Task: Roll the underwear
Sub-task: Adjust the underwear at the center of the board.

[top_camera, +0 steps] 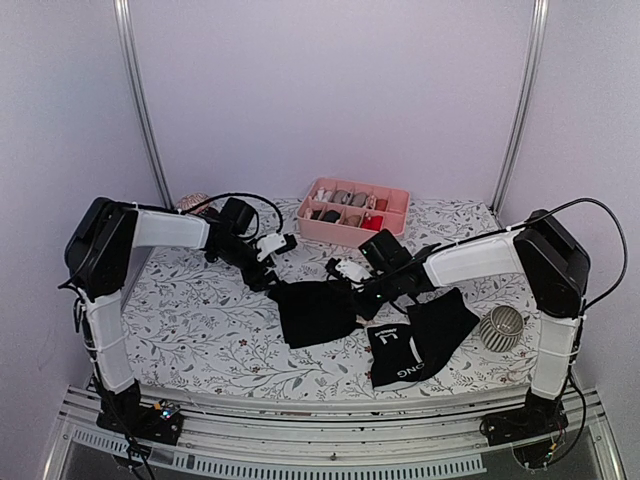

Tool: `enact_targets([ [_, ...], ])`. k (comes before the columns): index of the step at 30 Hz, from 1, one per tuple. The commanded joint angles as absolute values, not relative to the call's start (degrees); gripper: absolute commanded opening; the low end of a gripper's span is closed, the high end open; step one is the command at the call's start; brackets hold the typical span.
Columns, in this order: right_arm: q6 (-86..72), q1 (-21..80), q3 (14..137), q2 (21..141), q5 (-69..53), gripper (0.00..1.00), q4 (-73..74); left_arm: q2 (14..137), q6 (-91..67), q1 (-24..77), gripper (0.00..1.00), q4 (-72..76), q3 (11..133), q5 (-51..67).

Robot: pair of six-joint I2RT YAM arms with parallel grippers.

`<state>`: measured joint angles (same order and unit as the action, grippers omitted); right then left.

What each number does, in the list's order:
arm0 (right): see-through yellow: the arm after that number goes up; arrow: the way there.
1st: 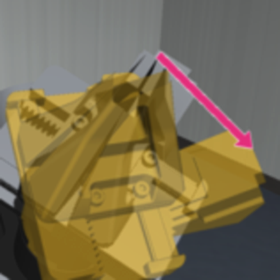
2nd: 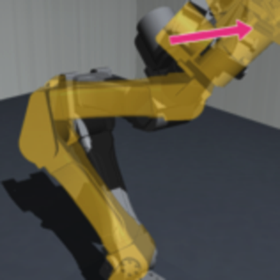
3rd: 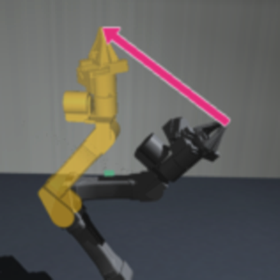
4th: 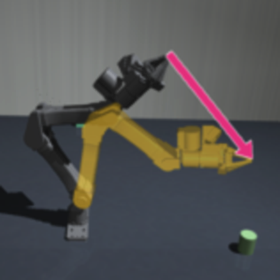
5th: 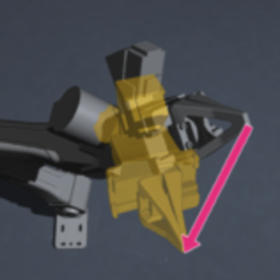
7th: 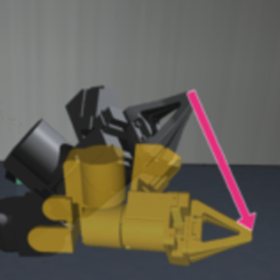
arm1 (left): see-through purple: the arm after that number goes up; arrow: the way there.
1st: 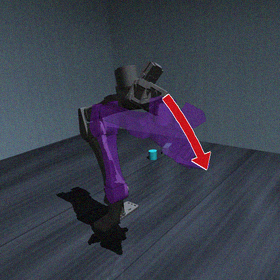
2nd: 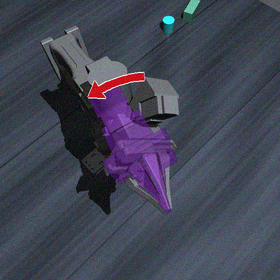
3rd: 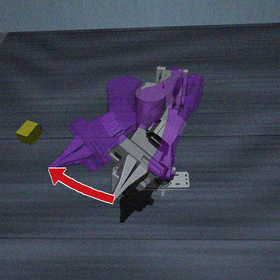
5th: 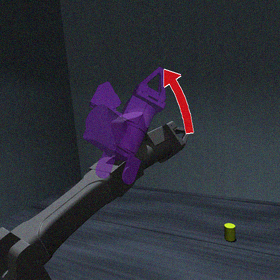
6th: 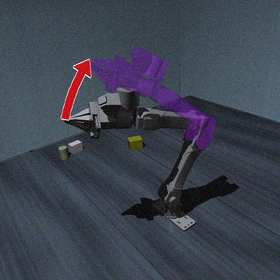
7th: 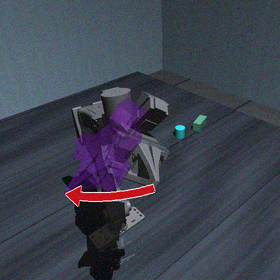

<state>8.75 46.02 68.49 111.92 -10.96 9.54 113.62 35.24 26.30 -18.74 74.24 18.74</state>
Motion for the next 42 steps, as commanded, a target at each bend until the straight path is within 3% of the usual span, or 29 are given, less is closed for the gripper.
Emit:
enact_targets([
  [1,7.46,47.3,71.8,113.99,-9.26,0.12,11.01,115.78,34.56,27.21,0.77,-17.93,75.05,15.22],
  [8,7.73,48.42,73.21,115.84,-6.68,0.12,13.42,117.1,36.69,29.54,0.78,-19.44,74.06,12.89],
  [19,9.8,51.29,75.13,117.62,-3.1,0.12,20.57,114.91,36.73,28.5,0.78,-16.74,71.11,0.01],
  [29,11.39,53.0,80.2,121.07,-2.09,0.12,25.27,113.26,38.14,26.61,0.79,-14.7,65.61,-2.75],
  [37,13.74,54.58,81.73,120.13,-0.03,0.18,27.83,107.55,41.48,24.19,0.83,-13.41,61.75,-0.42],
  [42,14.06,54.68,84.35,119.33,-2.65,0.29,27.71,104.85,43.18,24.29,0.88,-13.33,61.27,2.64],
])
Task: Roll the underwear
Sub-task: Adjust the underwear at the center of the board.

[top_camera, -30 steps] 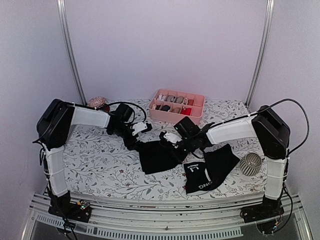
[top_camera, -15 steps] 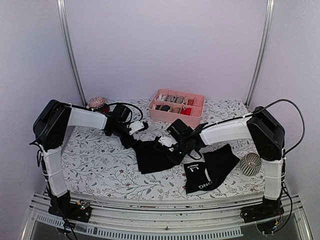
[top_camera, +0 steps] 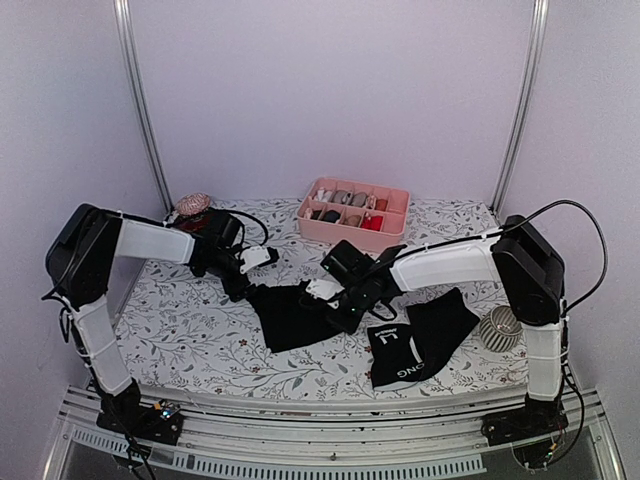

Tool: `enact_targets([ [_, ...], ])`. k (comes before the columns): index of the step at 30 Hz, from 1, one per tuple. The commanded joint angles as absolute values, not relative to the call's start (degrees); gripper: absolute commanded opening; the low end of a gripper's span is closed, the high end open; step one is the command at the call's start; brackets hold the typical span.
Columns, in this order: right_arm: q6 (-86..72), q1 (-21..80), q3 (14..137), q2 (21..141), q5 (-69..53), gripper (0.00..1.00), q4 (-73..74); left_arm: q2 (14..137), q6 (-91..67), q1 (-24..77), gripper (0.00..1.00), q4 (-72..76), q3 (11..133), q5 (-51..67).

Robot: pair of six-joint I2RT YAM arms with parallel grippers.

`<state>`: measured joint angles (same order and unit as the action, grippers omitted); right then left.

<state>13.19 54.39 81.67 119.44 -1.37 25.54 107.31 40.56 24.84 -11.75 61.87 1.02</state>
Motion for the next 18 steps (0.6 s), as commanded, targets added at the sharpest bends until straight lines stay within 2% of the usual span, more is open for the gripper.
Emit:
enact_targets([
  [1,14.06,54.69,84.82,119.06,-3.18,0.3,27.59,104.61,43.17,24.26,0.89,-13.33,61.52,2.78],
  [7,13.8,54.77,83.5,114.74,-4.35,0.5,24.67,102.41,43.24,24.11,0.98,-13.62,62.85,2.79],
  [10,13.58,54.81,81.51,112.31,-2.39,0.55,23.36,100.14,43.03,23.87,0.98,-13.37,62.84,3.02],
  [14,11.94,54.6,80.3,110.79,-0.54,0.53,23.0,96.3,42.58,23.36,0.99,-12.64,62.78,3.09],
  [18,9.3,54.01,78.55,110.52,1.4,0.44,22.68,92.1,43.35,23.81,0.99,-12.27,61.09,4.24],
])
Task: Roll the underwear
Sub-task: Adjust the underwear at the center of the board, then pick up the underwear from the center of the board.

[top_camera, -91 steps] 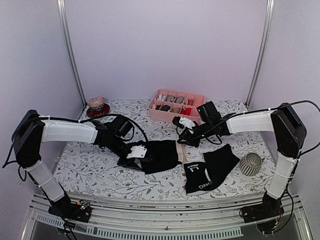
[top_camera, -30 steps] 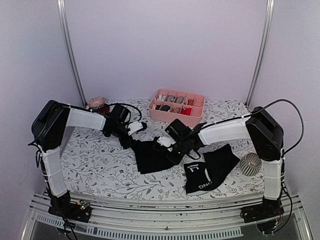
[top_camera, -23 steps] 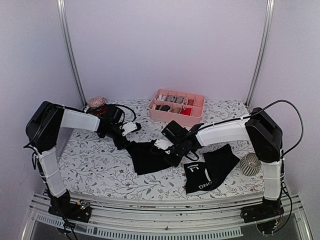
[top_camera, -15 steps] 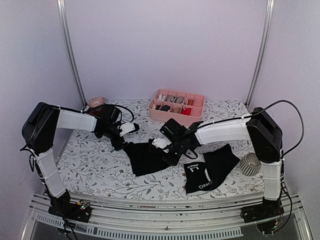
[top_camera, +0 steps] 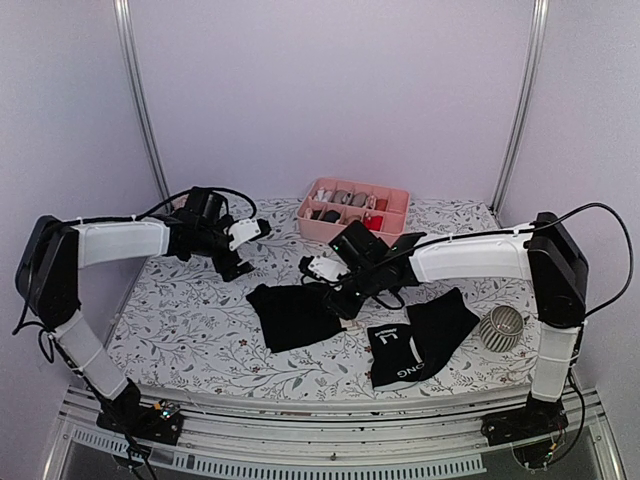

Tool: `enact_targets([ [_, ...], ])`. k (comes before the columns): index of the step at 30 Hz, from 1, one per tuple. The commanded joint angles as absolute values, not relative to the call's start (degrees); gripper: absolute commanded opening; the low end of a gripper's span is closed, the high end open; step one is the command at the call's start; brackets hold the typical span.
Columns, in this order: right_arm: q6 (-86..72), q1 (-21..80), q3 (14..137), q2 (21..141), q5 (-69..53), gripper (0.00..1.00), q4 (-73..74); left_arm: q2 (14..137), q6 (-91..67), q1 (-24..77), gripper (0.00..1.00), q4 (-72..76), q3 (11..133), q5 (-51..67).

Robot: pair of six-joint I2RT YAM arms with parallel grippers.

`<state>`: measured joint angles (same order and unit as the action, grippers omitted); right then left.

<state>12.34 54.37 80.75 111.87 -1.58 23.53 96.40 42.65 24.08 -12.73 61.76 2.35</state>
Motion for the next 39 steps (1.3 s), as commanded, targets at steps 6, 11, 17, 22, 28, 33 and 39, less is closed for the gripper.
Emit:
enact_targets([
  [6,5.81,51.47,75.06,110.55,2.46,0.42,22.6,87.04,44.19,32.47,0.98,-11.58,51.6,4.46],
  [11,3.07,49.3,71.13,109.24,-1.66,0.45,20.04,84.75,42.98,40.1,0.98,-8.57,45.8,3.44],
  [17,1.67,48.73,69.79,109.01,-5.57,0.51,18.43,84.55,41.8,45.9,0.98,-8.29,43.42,3.11],
  [22,0.36,47.96,69.79,108.61,-6.6,0.51,17.13,85.08,40.37,50.1,0.98,-4.41,40.71,-0.66],
  [28,-1.91,47.29,67.34,108.02,-8.56,0.51,15.05,88.03,39.27,51.63,0.97,-0.77,38.63,-5.24],
  [33,-2.02,47.22,67.72,109.29,-10.1,0.51,15.12,89.38,39.82,51.95,0.96,0.02,37.14,-6.29],
  [39,-2.25,47.22,66.3,107.26,-15.81,0.51,12.49,87.38,40.52,52.35,0.96,-2.52,36.27,-2.42],
])
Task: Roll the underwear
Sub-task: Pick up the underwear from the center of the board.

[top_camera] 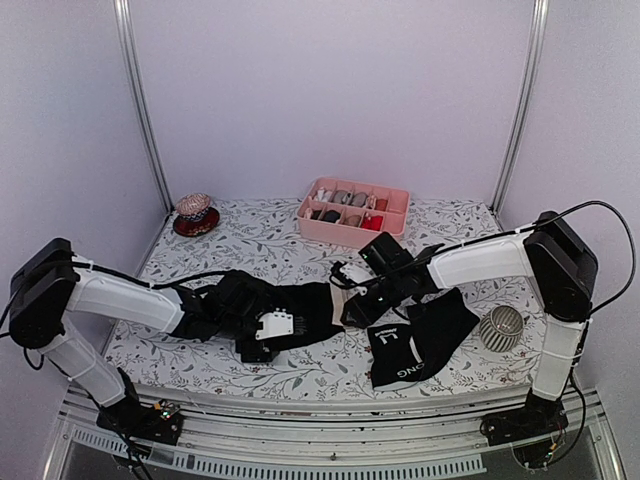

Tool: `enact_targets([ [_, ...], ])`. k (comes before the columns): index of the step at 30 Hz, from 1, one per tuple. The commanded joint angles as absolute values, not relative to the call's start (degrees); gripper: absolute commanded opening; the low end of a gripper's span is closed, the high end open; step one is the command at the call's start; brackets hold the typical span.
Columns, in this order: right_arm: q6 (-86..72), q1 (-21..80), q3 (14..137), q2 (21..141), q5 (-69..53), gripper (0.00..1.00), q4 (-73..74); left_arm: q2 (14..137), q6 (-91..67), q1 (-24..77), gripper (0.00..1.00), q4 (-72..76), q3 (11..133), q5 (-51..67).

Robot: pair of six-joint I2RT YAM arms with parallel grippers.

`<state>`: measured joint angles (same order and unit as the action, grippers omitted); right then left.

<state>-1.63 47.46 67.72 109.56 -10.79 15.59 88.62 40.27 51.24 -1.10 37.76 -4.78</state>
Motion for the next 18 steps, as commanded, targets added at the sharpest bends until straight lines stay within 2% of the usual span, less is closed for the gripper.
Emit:
enact_targets([
  [1,-2.26,47.2,66.08,106.83,-16.26,0.52,12.13,86.98,40.59,52.42,0.97,-2.88,36.15,-1.81],
  [9,-2.11,47.22,64.61,104.7,-13.05,0.58,12.06,84.16,40.81,52.91,0.98,-3.75,34.26,1.48],
  [13,0.96,47.21,62.42,102.27,-7.47,0.59,10.98,84.31,39.53,52.95,0.98,-1.88,33.69,-0.9],
  [18,5.13,48.53,58.9,98.9,-3.94,0.58,6.92,88.03,38.65,52.9,0.9,-1.02,34.12,-5.86],
])
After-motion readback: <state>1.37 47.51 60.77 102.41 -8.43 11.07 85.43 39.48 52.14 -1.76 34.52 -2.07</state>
